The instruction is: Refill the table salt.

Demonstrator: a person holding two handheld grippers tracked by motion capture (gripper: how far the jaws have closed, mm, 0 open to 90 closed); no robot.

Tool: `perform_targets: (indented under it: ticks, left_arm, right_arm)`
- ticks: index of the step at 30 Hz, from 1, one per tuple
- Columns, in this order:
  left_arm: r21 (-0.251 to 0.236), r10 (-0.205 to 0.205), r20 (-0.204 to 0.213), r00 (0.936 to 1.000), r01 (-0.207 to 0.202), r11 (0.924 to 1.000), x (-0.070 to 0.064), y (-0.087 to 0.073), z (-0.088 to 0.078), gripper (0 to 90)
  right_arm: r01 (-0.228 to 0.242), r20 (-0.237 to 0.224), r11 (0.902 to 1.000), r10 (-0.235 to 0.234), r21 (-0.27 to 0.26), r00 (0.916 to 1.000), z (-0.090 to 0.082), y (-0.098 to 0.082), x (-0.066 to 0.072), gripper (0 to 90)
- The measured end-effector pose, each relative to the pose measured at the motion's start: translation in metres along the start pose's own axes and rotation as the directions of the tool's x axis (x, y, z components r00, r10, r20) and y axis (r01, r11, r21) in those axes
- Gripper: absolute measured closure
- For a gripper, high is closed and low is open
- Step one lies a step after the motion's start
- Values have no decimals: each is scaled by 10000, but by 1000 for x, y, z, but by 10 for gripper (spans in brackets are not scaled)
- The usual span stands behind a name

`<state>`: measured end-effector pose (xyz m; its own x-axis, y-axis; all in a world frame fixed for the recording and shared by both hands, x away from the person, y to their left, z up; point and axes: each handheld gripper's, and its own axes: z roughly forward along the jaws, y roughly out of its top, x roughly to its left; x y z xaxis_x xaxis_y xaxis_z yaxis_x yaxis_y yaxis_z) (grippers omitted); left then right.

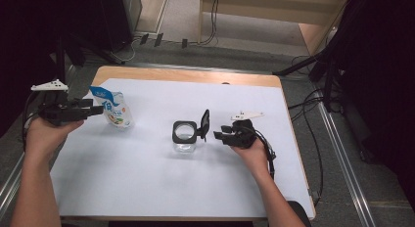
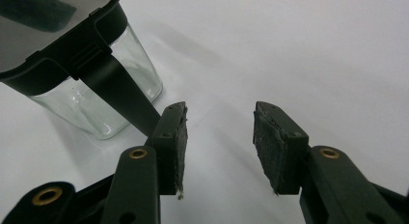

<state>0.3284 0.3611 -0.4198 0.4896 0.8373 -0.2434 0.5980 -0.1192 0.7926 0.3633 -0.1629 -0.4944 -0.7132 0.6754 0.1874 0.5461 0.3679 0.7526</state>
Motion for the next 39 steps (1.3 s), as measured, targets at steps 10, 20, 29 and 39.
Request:
perform_targets:
  ticks: [10, 20, 29, 39]
  left_arm:
    - [191, 347, 312, 9989, -353, 9992, 12, 11, 12, 381]
    - [234, 604, 993, 9932, -630, 9977, 19, 19, 22, 379]
    - [96, 616, 1559, 9859, -639, 9979, 23, 21, 32, 433]
    - [245, 807, 1609, 9837, -857, 9960, 18, 22, 38, 532]
  right_arm:
    - [-83, 174, 9998, 80, 154, 9998, -3, -6, 0, 566]
    - [-260, 511, 9996, 256, 64, 9984, -14, -16, -2, 566]
    - [-415, 737, 9991, 409, 61, 9964, -20, -23, -4, 566]
    - [-423, 787, 9991, 417, 54, 9960, -21, -24, -3, 566]
